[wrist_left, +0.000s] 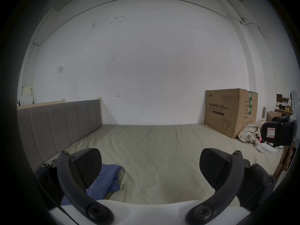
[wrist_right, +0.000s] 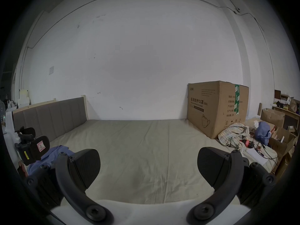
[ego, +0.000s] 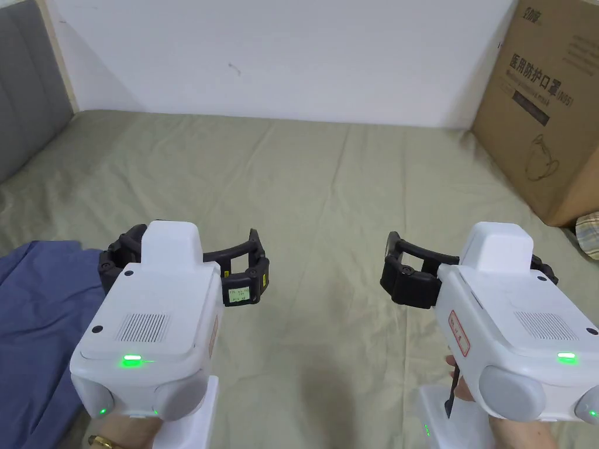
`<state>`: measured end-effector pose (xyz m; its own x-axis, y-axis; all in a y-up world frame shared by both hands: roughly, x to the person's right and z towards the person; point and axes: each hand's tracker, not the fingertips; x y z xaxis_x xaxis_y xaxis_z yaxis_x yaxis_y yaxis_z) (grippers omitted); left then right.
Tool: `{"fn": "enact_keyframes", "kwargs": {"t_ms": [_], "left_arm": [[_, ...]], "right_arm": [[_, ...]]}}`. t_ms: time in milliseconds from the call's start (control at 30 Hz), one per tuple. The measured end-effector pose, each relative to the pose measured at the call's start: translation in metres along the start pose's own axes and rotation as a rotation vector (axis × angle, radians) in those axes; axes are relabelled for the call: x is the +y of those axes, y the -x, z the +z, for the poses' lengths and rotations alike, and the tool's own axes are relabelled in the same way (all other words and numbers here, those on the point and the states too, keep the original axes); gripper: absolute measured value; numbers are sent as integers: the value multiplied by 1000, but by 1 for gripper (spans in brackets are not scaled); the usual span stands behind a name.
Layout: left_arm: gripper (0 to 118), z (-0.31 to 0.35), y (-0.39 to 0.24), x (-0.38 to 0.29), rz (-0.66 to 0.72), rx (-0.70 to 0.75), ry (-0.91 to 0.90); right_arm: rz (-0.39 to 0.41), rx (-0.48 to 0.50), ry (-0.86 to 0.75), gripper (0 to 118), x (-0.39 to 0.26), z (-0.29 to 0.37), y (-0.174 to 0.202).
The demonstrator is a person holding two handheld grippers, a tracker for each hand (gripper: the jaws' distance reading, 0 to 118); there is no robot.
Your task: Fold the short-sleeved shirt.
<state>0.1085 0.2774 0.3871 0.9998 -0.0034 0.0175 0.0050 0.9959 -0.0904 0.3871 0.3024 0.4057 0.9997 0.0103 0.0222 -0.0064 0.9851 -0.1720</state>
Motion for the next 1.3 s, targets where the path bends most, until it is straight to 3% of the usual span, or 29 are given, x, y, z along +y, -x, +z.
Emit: {"fn": "enact_keyframes", "kwargs": {"t_ms": [300,367,400,467,500,533,567,600,767,1300], "left_arm": [[118,1,0,0,6,1,-5],[118,0,1,1,2,-3,-6],[111,1,1,2,-5,-4,-8],[63,2,1,2,-26,8,-22],[33,1,0,2,-37,20,-28],[8,0,0,3,-40,34,-25],[4,-2,1,4,-34,41,-16],[1,-2,2,5,-14,47,-7],[0,1,7,7,-39,41,-1],[0,1,5,10,-37,33,9]], "right_arm": [[-38,2,9,117,-3,0,1],[-35,-5,6,112,-3,0,1],[-30,-3,8,108,-3,1,1],[-27,-5,18,83,-2,0,2],[-30,-1,21,63,-2,0,2],[-36,7,29,29,-1,0,2],[-40,8,40,7,-1,-1,1],[-39,5,49,1,-1,-2,2],[17,10,36,0,-3,1,6],[9,12,32,0,1,1,3]]}}
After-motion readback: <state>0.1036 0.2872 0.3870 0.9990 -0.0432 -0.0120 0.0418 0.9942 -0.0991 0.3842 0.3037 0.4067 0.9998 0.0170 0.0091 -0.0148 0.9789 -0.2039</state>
